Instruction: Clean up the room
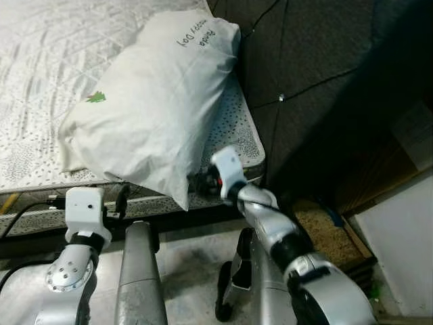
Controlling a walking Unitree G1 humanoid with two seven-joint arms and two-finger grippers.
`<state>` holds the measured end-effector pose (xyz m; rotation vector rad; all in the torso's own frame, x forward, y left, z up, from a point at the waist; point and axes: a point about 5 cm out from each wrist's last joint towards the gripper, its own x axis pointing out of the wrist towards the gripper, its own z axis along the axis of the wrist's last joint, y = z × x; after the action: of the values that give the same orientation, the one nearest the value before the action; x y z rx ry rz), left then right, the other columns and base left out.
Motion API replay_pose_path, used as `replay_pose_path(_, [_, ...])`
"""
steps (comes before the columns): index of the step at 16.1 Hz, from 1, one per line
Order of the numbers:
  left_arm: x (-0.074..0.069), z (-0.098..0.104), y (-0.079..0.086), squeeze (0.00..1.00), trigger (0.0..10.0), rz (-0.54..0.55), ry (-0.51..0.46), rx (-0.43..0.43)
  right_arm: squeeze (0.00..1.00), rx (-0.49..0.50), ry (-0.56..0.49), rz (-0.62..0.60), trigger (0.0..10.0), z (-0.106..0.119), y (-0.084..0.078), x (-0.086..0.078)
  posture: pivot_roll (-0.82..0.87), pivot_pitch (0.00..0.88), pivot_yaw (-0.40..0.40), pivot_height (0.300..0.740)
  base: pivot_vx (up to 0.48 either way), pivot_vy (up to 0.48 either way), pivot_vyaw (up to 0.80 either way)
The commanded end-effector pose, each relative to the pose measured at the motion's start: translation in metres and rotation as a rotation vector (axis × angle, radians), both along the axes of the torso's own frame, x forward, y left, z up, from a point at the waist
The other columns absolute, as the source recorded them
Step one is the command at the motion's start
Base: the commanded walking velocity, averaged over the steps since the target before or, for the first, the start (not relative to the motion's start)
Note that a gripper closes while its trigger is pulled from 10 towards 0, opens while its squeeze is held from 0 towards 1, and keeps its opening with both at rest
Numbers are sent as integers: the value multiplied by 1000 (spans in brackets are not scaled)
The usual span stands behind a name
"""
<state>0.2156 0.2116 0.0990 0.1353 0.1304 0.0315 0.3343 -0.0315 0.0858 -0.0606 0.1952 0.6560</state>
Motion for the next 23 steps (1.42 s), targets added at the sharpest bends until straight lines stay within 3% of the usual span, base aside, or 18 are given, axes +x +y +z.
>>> replay_pose_path(1, [-4,3,2,0,10000,14,2,8,0,32,36,-31,10000,-2,0,1,265,235,-130,567,0,0,0])
replay_pose_path(7, [-16,3,4,0,10000,39,22,17,0,103,123,-8,10000,9,21,9,280,266,-156,567,0,0,0])
replay_pose_path(10, [-22,2,3,0,10000,49,37,10,0,98,171,207,10000,12,34,3,277,284,-166,567,0,0,0])
replay_pose_path(13, [-24,1,0,0,10000,48,45,3,0,99,222,289,10000,11,26,4,275,288,-174,567,0,0,0])
replay_pose_path(15, [-24,0,-1,0,10000,48,48,-4,0,139,244,232,10000,11,24,7,273,287,-178,567,0,0,0])
replay_pose_path(16, [-23,0,-1,0,10000,46,47,-5,0,183,232,168,0,15,26,10,273,285,-178,567,0,0,0])
replay_pose_path(19, [-20,2,0,0,10000,44,41,0,0,353,244,6,0,30,35,18,276,278,-172,567,0,0,0])
replay_pose_path(23, [-16,3,1,0,10000,42,33,5,0,404,275,-17,0,34,48,16,279,267,-169,567,0,0,0])
